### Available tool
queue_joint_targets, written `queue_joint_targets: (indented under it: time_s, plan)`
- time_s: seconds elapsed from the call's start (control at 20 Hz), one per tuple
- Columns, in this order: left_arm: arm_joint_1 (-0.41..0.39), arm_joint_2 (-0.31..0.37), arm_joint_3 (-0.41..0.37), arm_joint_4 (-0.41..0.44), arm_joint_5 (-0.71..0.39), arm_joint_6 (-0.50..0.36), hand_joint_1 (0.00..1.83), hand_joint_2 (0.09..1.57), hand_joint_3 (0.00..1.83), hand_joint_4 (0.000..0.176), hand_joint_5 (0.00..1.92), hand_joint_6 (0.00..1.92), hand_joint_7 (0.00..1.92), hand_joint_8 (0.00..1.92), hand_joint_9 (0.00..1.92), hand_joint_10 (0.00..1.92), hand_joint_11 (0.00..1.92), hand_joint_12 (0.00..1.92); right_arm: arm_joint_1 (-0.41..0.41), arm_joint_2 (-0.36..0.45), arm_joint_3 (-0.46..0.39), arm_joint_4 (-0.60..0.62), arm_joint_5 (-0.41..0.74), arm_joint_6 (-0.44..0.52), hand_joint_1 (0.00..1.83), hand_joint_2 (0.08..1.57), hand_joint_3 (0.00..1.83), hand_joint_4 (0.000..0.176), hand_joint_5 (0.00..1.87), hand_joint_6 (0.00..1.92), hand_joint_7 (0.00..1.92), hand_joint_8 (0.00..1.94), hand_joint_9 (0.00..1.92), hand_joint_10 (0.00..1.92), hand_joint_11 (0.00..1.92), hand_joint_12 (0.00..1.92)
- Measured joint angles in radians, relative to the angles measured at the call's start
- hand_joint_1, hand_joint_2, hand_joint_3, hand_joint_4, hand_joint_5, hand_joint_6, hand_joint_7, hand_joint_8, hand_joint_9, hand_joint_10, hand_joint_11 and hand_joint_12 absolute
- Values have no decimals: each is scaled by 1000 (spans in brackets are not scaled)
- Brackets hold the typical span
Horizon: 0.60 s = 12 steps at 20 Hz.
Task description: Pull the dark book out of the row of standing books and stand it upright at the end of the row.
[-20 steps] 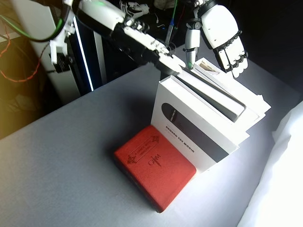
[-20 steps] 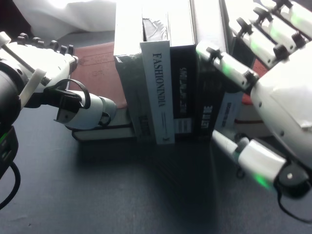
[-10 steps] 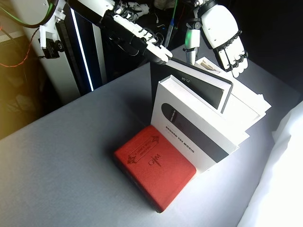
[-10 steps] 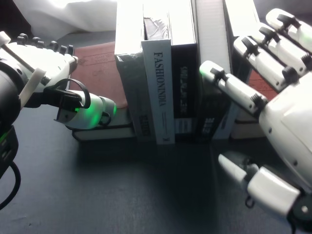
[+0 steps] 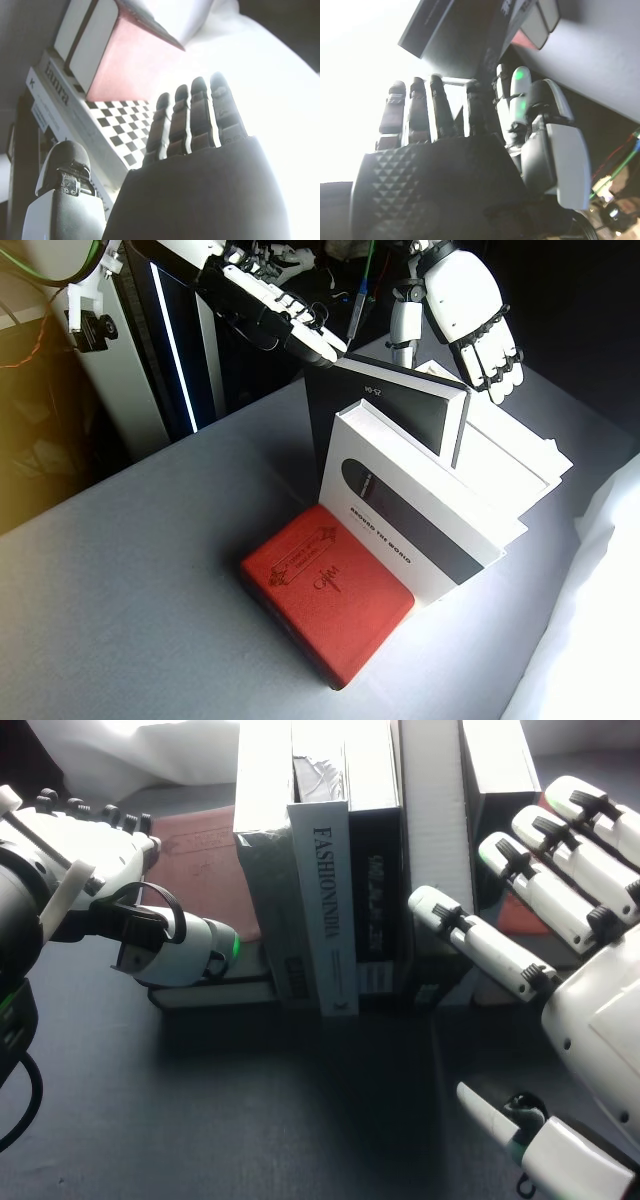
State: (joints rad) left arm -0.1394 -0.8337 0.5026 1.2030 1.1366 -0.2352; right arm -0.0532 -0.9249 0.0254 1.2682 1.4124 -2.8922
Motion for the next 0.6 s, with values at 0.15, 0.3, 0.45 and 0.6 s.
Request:
queue_joint_targets:
  time_s: [0.15, 0.3, 0.45, 0.6]
  plan:
    - [0, 0, 0, 0, 0, 0, 0, 1162, 0, 0, 68, 3, 59, 3, 31, 2, 8, 41, -8, 0, -12, 16, 2, -5, 0, 1248, 5, 0, 100, 10, 81, 9, 39, 10, 17, 9]
    - [0, 0, 0, 0, 0, 0, 0, 1160, 0, 0, 54, 0, 40, 0, 12, 0, 9, 16, -8, 0, -17, 47, -7, -18, 0, 1244, 2, 0, 116, 12, 91, 9, 44, 9, 19, 12]
    - [0, 0, 0, 0, 1, 0, 0, 1170, 3, 0, 49, 0, 45, 1, 17, 1, 10, 18, -7, 0, -17, 56, -11, -24, 0, 1246, 2, 0, 91, 0, 64, 0, 21, 0, 1, 1]
    - [0, 0, 0, 0, 1, 0, 0, 1164, 0, 0, 41, 0, 36, 0, 10, 0, 9, 19, -7, 0, -24, 62, 1, -26, 0, 1223, 0, 0, 101, 3, 88, 8, 50, 11, 27, 14]
